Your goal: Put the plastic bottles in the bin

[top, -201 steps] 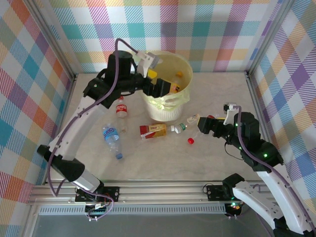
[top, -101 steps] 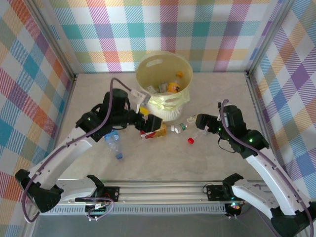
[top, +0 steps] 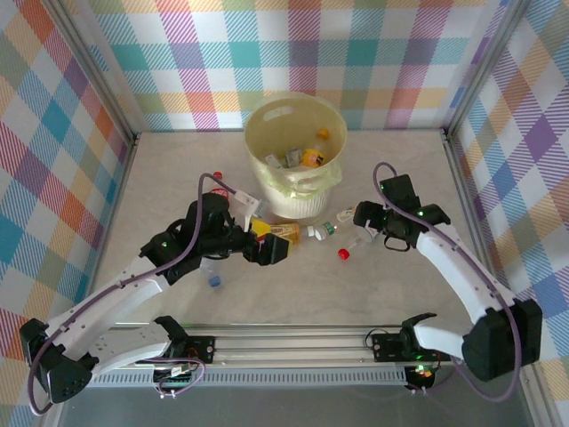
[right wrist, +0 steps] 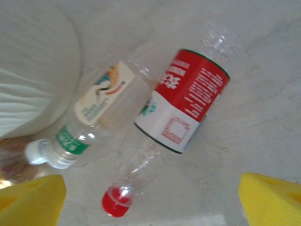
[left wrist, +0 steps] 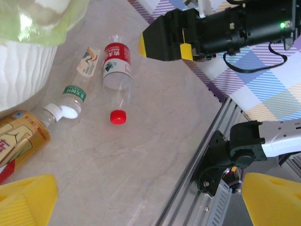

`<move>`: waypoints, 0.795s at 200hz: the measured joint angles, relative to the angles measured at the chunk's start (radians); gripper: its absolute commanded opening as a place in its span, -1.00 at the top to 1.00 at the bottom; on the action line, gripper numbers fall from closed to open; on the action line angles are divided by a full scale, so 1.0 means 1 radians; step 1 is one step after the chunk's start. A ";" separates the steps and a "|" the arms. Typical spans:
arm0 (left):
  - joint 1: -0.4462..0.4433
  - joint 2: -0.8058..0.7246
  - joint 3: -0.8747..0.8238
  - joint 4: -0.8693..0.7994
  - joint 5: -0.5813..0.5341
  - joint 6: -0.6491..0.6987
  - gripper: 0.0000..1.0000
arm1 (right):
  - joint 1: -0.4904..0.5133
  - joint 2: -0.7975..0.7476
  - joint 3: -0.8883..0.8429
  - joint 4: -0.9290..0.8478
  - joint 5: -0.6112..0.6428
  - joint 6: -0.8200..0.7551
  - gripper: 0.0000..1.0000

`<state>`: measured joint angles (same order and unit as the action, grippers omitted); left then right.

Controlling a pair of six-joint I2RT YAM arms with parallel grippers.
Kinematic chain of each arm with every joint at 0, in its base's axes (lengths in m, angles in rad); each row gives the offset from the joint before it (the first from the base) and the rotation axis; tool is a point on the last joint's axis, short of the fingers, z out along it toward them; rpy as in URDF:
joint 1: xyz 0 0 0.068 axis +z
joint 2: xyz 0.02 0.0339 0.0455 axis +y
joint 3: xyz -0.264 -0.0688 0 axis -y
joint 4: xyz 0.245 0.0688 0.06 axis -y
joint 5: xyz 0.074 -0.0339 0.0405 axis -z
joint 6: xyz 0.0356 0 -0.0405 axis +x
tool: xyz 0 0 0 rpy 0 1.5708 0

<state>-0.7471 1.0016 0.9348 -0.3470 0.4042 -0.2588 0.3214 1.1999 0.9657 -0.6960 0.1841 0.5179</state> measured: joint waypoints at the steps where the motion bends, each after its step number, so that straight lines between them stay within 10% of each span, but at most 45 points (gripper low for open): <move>1: 0.000 0.000 -0.002 0.001 0.000 0.000 -1.00 | -0.002 0.004 0.000 0.000 -0.001 0.001 -0.81; 159: -0.045 0.053 -0.121 0.198 -0.040 -0.140 -1.00 | -0.114 0.341 -0.014 0.233 -0.025 0.081 -0.36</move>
<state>-0.7918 1.0546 0.8139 -0.1486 0.3637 -0.3988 0.2077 1.5414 0.9516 -0.4633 0.1589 0.5991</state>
